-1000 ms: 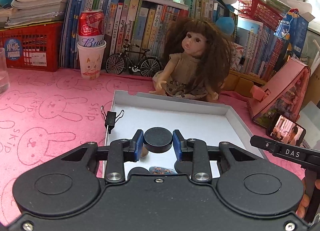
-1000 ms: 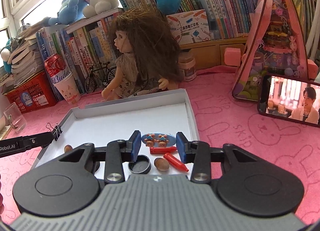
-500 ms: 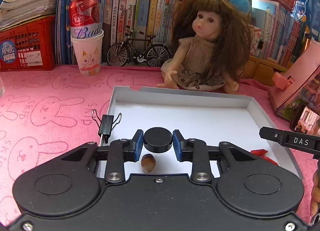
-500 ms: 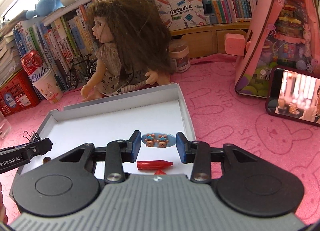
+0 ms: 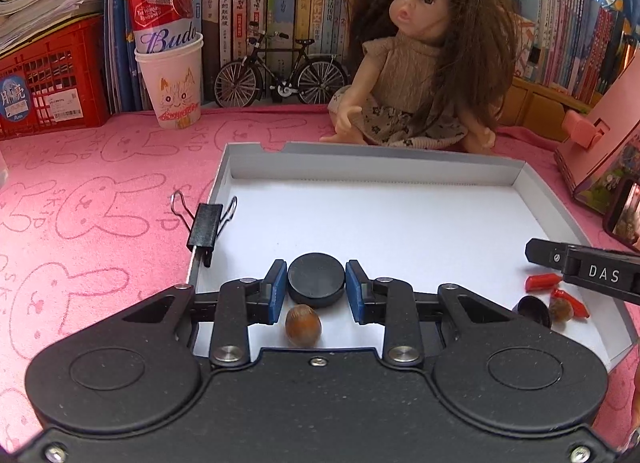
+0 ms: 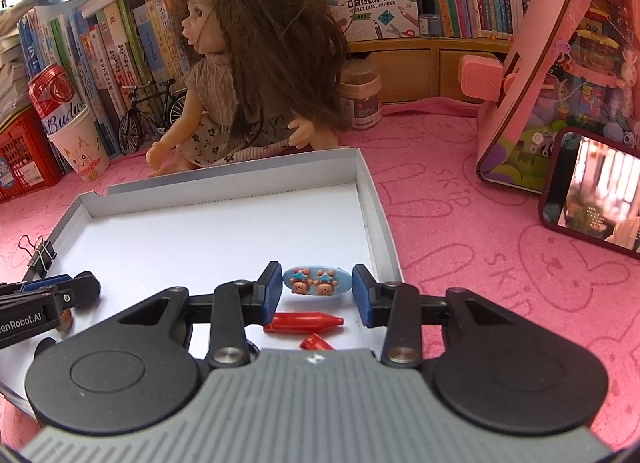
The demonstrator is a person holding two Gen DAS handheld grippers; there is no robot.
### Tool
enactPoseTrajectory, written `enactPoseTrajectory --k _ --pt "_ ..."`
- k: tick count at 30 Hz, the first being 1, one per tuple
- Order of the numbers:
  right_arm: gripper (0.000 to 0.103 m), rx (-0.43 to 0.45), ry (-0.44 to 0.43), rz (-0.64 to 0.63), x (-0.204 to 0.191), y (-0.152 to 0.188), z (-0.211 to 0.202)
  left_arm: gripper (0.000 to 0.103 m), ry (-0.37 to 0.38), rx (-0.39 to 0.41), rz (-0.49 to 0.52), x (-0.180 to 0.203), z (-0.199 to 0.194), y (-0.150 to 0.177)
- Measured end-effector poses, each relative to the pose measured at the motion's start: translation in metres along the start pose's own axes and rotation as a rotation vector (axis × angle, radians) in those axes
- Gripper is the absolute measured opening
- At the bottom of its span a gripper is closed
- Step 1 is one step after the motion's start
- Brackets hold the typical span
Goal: Organize rigid objects
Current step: 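Lower the disc into the tray and open the left tool while the right tool releases the blue clip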
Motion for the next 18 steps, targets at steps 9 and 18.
enactPoseTrajectory --k 9,18 --pt "0.067 0.021 -0.025 0.024 0.002 0.000 -0.006 0.037 -0.005 0.001 0.000 0.002 -0.005 0.002" --pt "0.080 0.120 -0.050 -0.018 -0.002 0.006 -0.045 0.061 0.068 0.073 -0.005 0.009 -0.045 0.007"
Point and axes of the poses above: each gripper's, at about its wrist camera, not at the fingertips, and z roughly the way its jaws point, x to its right, y to its underside, the point moved 3 cm from there along z, roughly the way its jaws point, and after that the axes turned 5 degrees about y, right-handed, at the moved point
